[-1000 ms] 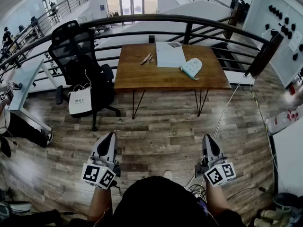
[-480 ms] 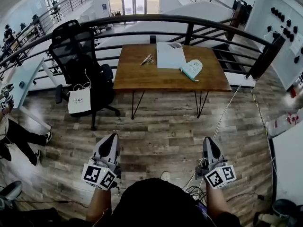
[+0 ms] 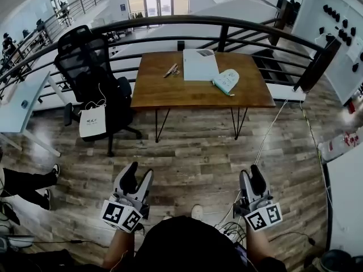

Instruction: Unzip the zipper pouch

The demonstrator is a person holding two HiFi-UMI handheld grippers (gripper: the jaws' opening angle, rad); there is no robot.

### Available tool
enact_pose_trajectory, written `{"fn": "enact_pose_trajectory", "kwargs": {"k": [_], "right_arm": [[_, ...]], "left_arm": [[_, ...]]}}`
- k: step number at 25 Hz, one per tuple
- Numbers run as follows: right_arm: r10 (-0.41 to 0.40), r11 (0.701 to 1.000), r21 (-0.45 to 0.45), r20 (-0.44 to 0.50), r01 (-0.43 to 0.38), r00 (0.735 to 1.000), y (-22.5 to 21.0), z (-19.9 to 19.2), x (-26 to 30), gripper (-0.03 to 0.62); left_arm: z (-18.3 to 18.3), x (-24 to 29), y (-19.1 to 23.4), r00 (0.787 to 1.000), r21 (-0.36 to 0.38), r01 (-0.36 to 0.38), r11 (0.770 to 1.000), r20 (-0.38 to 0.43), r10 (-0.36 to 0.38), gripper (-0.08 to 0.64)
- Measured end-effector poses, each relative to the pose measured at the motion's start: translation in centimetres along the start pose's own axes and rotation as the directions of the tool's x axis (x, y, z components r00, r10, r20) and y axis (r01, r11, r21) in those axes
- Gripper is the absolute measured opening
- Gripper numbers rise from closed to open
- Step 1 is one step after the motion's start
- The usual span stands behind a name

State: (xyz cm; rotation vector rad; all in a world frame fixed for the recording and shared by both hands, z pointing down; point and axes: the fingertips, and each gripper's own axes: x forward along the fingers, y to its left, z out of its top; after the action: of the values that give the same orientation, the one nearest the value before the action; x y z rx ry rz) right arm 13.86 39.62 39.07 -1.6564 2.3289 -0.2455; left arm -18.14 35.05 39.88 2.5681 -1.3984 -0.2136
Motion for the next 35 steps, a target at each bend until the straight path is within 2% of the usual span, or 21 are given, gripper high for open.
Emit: {"fn": "enact_pose_trajectory", "kwargs": {"k": [2,4,13,22,27,31,35], "right_arm": [[0.000,1.000,-0.011,0.006,0.000,1.000,0.0,0.3,-0.2,0.234],[-0.001,1.000,-0.023,0.010,0.002,1.000,-0.2,0.8,-0.3,0.252],[0.007,0.999,-0.032,0.003,-0.007,1.000,-3.0,1.4,0.2,0.281],[0.034,0.999,-0.012,-0.010,-0.034,0.999,-7.4,1.8,0.2,0.279],[0.068,0.998,0.012,-0.046,-0.067,0.997,-9.2,1.2,0.3,0.261],[0.063,0.998,0.034,-0.059,-0.061,0.996,-10.6,0.5,0.7,0.255],[0.051,0.998,0.038,-0.051,-0.049,0.997,-11.6,0.6,2.1,0.252]], "left_arm": [[0.0,0.4,-0.2,1.000,0.005,-0.007,1.000,-0.002,0.007,0.242],[0.3,0.8,-0.6,1.000,0.013,-0.007,1.000,0.002,0.007,0.261],[0.3,3.0,-2.1,1.000,0.021,-0.021,1.000,0.011,0.021,0.272],[-0.4,6.0,-4.9,0.999,0.066,-0.041,0.997,0.019,0.040,0.284],[-1.4,7.2,-6.3,0.999,0.053,-0.051,0.997,0.002,0.051,0.290],[-1.7,7.9,-6.1,0.997,0.050,-0.069,0.996,-0.011,0.070,0.290],[-1.2,8.9,-5.0,0.997,0.063,-0.083,0.995,0.014,0.082,0.290]]}}
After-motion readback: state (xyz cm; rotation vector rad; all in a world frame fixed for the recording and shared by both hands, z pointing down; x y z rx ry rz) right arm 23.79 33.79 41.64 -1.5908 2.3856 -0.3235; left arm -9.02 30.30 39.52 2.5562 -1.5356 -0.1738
